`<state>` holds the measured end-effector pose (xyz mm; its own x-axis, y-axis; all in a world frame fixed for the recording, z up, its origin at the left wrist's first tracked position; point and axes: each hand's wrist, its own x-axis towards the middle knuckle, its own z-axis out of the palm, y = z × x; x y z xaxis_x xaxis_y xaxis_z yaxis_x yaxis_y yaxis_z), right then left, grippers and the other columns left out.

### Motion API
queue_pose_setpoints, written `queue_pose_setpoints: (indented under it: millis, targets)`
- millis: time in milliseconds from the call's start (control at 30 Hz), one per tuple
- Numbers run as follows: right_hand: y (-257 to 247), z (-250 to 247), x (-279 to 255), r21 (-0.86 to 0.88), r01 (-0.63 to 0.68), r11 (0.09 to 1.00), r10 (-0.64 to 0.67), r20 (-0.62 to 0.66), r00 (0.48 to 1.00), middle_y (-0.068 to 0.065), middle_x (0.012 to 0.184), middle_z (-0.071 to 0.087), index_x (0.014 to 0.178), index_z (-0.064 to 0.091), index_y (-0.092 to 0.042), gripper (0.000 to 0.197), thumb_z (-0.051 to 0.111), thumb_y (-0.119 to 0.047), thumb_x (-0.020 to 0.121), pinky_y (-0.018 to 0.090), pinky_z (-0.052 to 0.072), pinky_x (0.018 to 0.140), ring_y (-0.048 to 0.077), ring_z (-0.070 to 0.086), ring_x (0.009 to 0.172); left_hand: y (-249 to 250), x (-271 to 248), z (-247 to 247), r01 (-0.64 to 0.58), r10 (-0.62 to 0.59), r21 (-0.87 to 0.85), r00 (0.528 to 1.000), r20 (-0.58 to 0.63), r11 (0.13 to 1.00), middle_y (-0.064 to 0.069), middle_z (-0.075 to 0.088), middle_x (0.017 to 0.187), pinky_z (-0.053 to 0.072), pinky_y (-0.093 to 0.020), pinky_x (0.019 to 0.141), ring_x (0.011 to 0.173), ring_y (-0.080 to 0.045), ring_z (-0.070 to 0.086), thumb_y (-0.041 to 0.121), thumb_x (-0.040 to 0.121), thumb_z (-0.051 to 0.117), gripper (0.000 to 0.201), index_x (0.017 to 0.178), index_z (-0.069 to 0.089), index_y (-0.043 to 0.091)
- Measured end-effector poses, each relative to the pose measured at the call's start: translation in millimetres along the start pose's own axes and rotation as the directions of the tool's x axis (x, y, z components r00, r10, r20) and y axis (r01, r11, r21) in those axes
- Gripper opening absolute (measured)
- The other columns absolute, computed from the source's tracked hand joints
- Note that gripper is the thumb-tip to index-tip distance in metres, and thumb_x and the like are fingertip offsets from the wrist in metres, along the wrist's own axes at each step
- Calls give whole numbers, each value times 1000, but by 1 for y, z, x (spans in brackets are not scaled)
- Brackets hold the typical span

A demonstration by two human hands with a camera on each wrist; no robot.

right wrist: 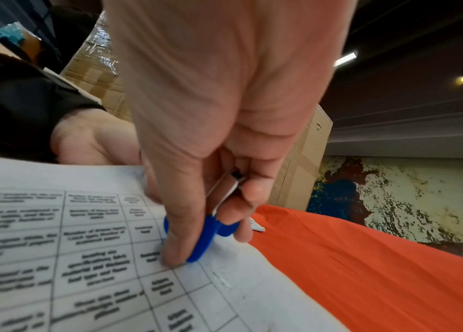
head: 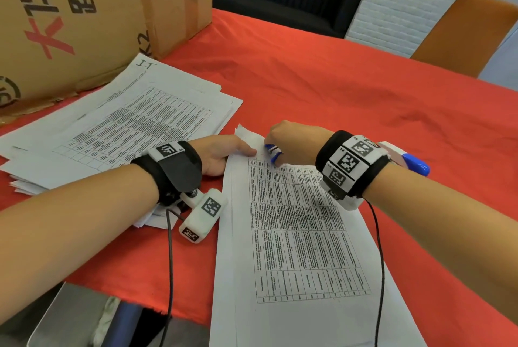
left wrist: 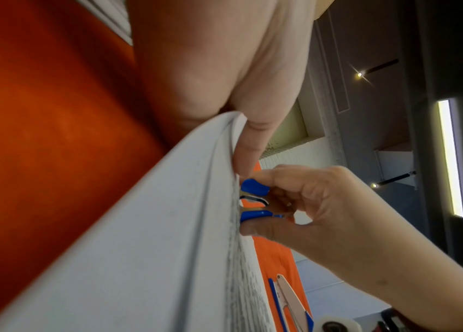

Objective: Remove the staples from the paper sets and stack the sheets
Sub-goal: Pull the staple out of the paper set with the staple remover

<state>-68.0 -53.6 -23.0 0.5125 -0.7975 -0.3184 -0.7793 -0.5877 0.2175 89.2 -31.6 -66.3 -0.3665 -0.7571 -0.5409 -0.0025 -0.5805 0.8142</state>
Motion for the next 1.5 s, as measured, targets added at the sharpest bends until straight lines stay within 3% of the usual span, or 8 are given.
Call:
queue_pose_setpoints:
  millis: [233,467,633,767,1067,1233,1400,1500]
  targets:
    - [-1,3,-4,-8,10,1000,-10,-11,1000,6,107,62,113,64,-10,32,67,-28,87,40,54,81,26,61,95,1,2,0,1,-1,-14,1000,-13,1000,-22,63,117,51,-46,90,97,-33,65,1,94,43,35,128,52,-2]
    - [-10,2,-5,-98,31,995,-31,-1,1000,8,103,60,104,65,-8,16,57,-13,92,33,50,63,24,61,81,1,2,0,-8,8,26,1000,-5,1000,-19,70,92,53,-43,85,85,-31,68,-1,93,45,19,100,63,-1]
    - [-17,2,-7,-163,84,983,-88,-17,996,9,97,60,101,64,-5,16,54,-7,89,26,36,49,23,55,75,0,-2,6,13,-12,69,1000,-18,998,-20,70,100,55,-42,85,88,-31,69,-2,89,52,21,106,64,-3]
    - [-5,8,-7,15,53,998,-52,-49,997,7,98,60,101,64,-9,18,58,-21,89,37,52,70,26,61,86,-1,2,15,-3,26,114,980,-199,993,-23,68,106,53,-54,85,93,-38,68,-4,73,74,49,120,56,-3]
    - [36,26,-17,500,56,864,9,-126,992,-3,100,63,112,66,-20,27,68,-29,86,24,37,75,15,55,90,1,7,22,7,47,171,951,-304,985,-21,63,110,54,-56,80,94,-38,66,-2,73,76,65,130,43,0]
    - [50,39,-15,732,36,681,19,-66,998,-6,92,66,103,64,-23,13,65,-24,90,33,51,86,19,64,87,2,13,23,13,64,214,934,-352,977,-19,59,115,53,-55,83,99,-38,63,1,70,79,73,131,38,2]
    - [57,51,-23,996,11,90,33,-14,999,15,90,60,102,57,-1,10,51,1,94,23,58,75,16,67,74,-3,17,21,31,76,267,922,-379,963,-16,56,118,52,-51,87,105,-37,59,8,67,83,79,132,38,2]
    - [57,51,-29,995,41,94,38,-45,998,16,92,60,103,58,-1,11,52,0,94,27,57,78,18,67,75,1,16,19,-49,210,407,908,-363,912,-10,52,126,46,-38,95,115,-32,53,9,71,80,74,133,40,4]
